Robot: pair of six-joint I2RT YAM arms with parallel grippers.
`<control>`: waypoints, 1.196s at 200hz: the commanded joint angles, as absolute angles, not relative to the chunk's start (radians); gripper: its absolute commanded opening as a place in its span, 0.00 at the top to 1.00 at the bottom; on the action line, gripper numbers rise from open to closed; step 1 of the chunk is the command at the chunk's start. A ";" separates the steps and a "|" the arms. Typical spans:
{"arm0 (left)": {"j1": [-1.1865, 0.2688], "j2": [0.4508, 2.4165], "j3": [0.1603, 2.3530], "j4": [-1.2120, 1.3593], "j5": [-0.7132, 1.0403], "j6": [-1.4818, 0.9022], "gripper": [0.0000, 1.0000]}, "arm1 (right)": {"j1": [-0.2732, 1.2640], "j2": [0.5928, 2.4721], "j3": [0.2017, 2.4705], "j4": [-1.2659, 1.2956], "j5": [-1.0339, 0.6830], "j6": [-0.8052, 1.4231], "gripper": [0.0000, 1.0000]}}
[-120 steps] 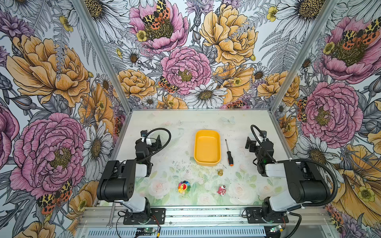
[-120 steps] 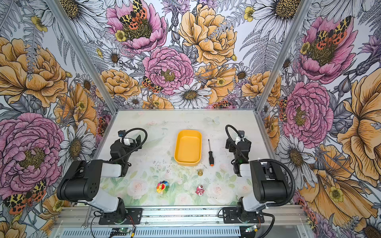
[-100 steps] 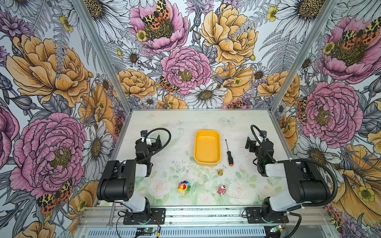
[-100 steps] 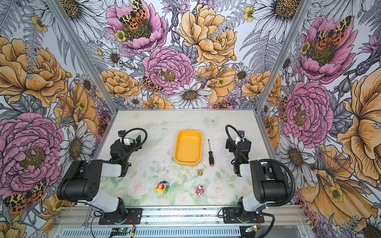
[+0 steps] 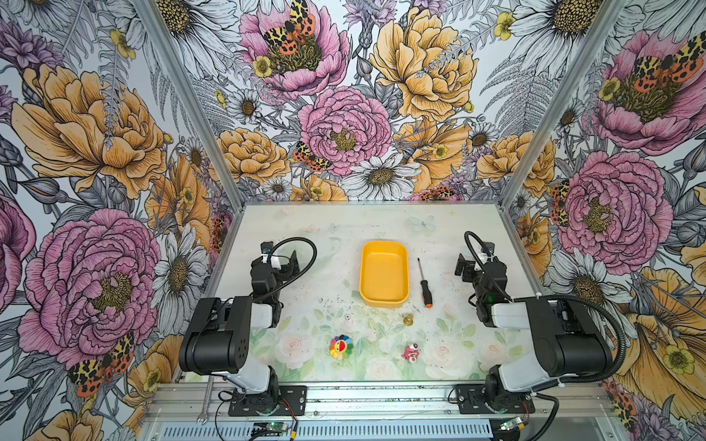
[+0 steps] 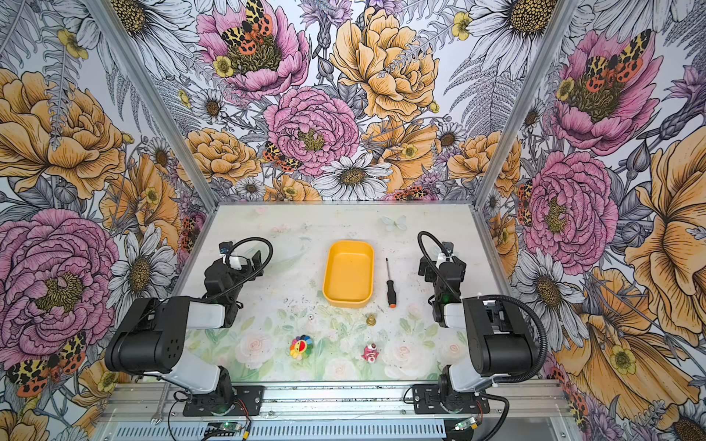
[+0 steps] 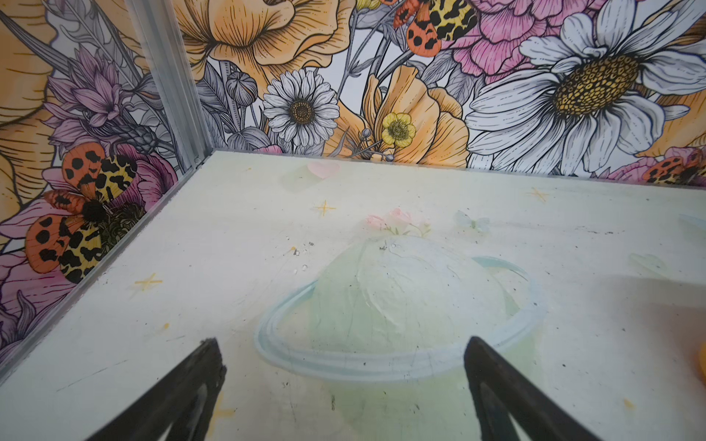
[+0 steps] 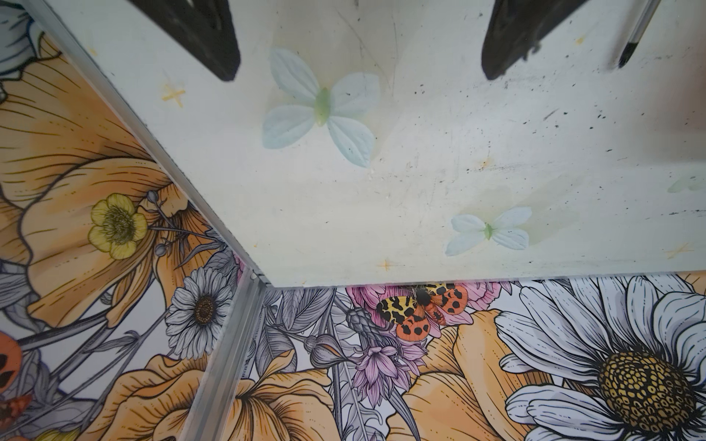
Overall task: Put the screwdriver in the bin
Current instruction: 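Move the right gripper toward the screwdriver beside the yellow bin, then lower the right gripper and close it on the screwdriver's black handle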
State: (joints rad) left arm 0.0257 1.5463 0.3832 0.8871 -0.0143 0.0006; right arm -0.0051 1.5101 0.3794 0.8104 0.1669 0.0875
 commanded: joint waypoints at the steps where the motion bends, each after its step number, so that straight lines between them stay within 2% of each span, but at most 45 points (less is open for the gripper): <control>1: 0.029 1.462 0.456 0.728 0.009 0.017 0.01 | 0.010 1.392 0.449 0.641 0.230 0.098 0.01; 34: 0.018 1.324 0.525 0.506 0.050 0.017 0.01 | 0.030 1.211 0.598 0.191 0.170 0.175 0.01; 54: 0.008 1.241 0.539 0.423 0.126 -0.030 0.01 | 0.034 1.172 0.714 -0.092 0.020 0.252 0.01; 77: -0.039 1.170 0.550 0.346 0.180 -0.084 0.01 | 0.060 1.184 0.762 -0.233 -0.145 0.306 0.02; 104: -0.133 1.122 0.545 0.277 0.173 -0.114 0.01 | 0.129 1.211 0.740 -0.283 -0.218 0.367 0.04; 138: -0.210 1.115 0.533 0.232 0.179 -0.187 0.01 | 0.201 1.238 0.680 -0.288 -0.198 0.436 0.07; 239: -0.227 1.162 0.509 0.172 0.255 -0.326 0.01 | 0.381 1.408 0.701 -0.299 -0.079 0.489 0.15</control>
State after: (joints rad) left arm -0.2207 1.1488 0.5083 0.2035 0.2062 -0.2844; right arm 0.3473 1.3647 0.6590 -0.2886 -0.1440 0.4671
